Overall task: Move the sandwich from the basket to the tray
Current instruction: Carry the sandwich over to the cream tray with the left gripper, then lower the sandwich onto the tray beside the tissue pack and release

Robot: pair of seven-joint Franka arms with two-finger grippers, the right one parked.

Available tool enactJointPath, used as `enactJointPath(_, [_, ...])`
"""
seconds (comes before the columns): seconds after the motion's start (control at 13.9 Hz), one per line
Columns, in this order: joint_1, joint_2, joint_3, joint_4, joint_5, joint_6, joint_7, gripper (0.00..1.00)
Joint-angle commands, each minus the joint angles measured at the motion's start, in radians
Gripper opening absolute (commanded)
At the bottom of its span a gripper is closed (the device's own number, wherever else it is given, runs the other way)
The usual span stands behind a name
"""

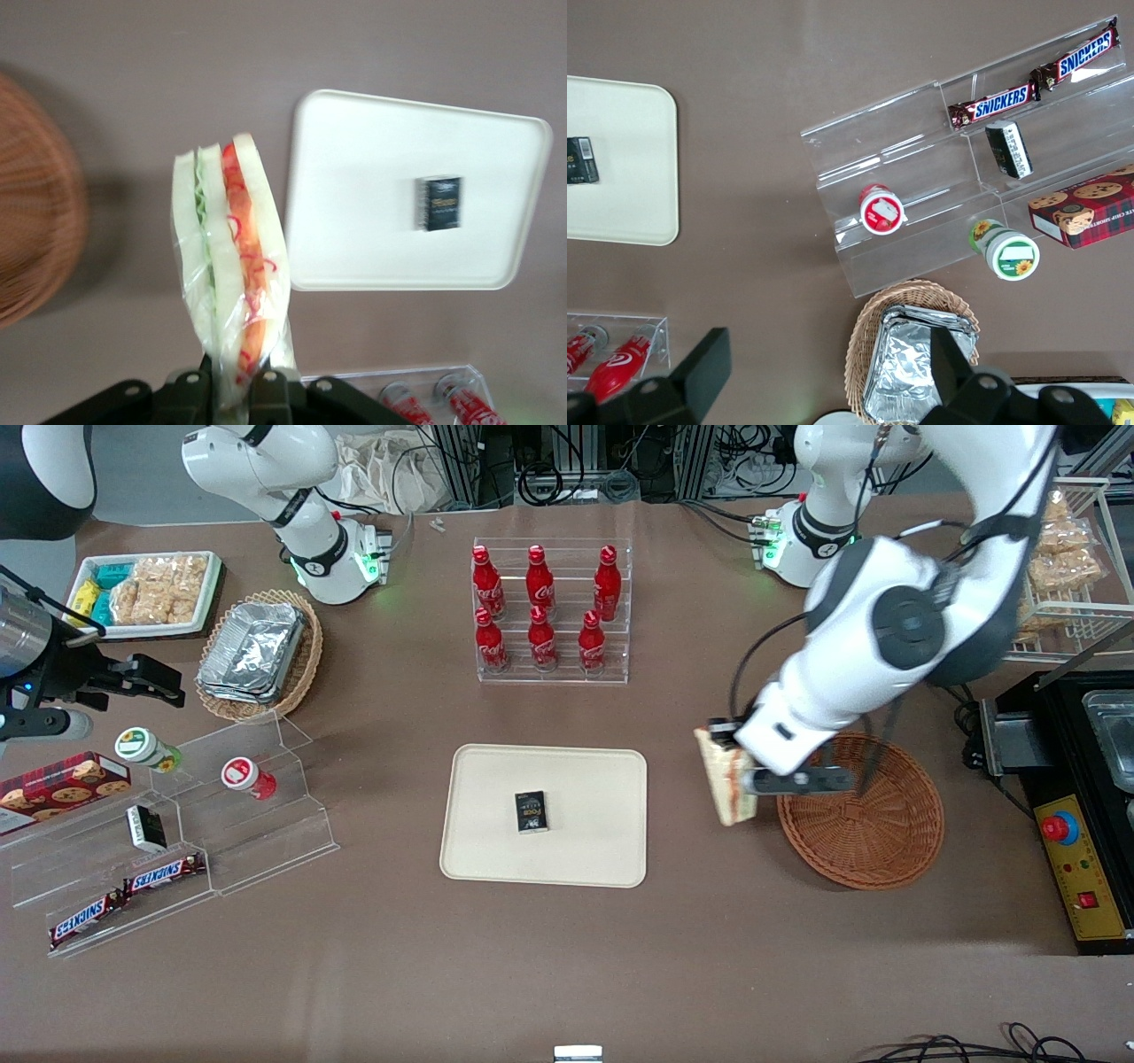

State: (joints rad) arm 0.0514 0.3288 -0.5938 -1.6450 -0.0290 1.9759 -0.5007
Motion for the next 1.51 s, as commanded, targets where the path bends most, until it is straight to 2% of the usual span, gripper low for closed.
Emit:
enactJointPath(0.0, [-0.08,0.12,-0.001,0.037,0.079,0.075,-0.01,0.0])
enactJointPath(0.29, [-0.197,0.301,0.006,0.105,0.256,0.083,-0.09,0.0])
enactJointPath(0.5, [-0.246,0.442,0.008,0.194,0.342,0.084,-0.139,0.0])
enactJointPath(0.65, [-0.263,0.489,0.009,0.243,0.374,0.084,-0.174,0.0])
enactJointPath(0.79, [-0.263,0.498,0.014,0.252,0.374,0.092,-0.182,0.0])
enactJointPath(0.86, [-0.263,0.498,0.014,0.252,0.374,0.098,-0.199,0.06])
enactJointPath(0.94, [-0.263,0.498,0.014,0.251,0.374,0.098,-0.226,0.19])
enactJointPath(1.01, [-0.265,0.498,0.014,0.251,0.373,0.098,-0.252,0.67])
enactJointPath(1.08, [-0.263,0.498,0.014,0.251,0.371,0.098,-0.269,0.99])
enactJointPath(1.44, [-0.236,0.464,0.011,0.246,0.357,0.072,-0.263,1.0])
